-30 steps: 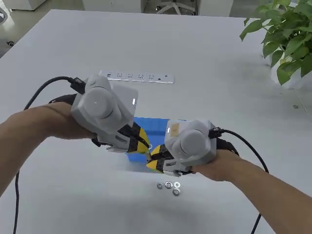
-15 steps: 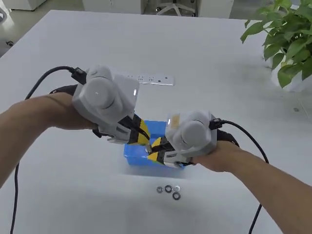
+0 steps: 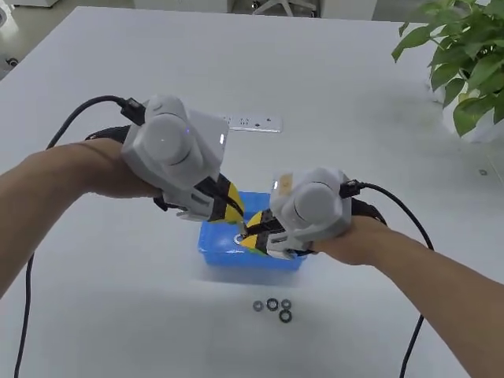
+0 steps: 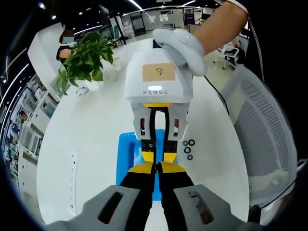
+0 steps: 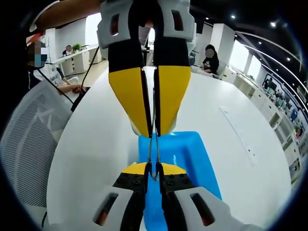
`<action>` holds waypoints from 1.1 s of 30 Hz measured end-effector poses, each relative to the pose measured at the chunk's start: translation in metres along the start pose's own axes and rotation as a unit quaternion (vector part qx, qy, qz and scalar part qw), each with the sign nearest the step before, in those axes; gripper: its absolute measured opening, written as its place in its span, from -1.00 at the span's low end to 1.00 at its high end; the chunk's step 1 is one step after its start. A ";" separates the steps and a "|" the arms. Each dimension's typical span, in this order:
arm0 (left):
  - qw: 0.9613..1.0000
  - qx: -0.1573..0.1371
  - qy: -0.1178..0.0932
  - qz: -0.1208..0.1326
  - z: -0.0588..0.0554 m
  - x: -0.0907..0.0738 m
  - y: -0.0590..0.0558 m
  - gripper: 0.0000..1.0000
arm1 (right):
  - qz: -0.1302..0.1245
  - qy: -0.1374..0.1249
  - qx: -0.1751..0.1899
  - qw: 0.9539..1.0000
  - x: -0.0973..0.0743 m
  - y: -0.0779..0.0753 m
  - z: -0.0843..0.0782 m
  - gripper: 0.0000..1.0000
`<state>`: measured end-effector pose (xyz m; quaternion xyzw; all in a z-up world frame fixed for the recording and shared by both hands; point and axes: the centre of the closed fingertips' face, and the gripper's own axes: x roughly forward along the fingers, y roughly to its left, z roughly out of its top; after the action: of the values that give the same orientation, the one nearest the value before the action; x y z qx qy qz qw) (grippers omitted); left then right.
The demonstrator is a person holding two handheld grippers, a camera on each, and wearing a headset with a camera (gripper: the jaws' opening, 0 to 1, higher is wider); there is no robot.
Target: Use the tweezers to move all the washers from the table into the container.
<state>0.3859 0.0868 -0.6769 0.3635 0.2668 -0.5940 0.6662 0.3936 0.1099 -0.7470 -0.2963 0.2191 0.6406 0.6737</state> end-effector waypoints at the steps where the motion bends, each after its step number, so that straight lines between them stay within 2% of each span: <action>1: 1.000 0.000 0.001 0.000 -0.001 0.002 0.001 -0.87 | 0.001 0.000 0.001 1.000 0.001 -0.001 -0.001 -0.79; 15: 1.000 -0.002 0.006 -0.007 -0.010 0.019 0.013 -0.87 | 0.006 0.007 0.010 1.000 0.013 -0.014 -0.017 -0.79; 33: 1.000 -0.010 0.007 -0.015 -0.022 0.036 0.023 -0.87 | 0.014 0.014 0.019 1.000 0.028 -0.023 -0.031 -0.79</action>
<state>0.4161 0.0841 -0.7144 0.3568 0.2833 -0.5986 0.6589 0.4209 0.1097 -0.7856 -0.2895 0.2451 0.6413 0.6670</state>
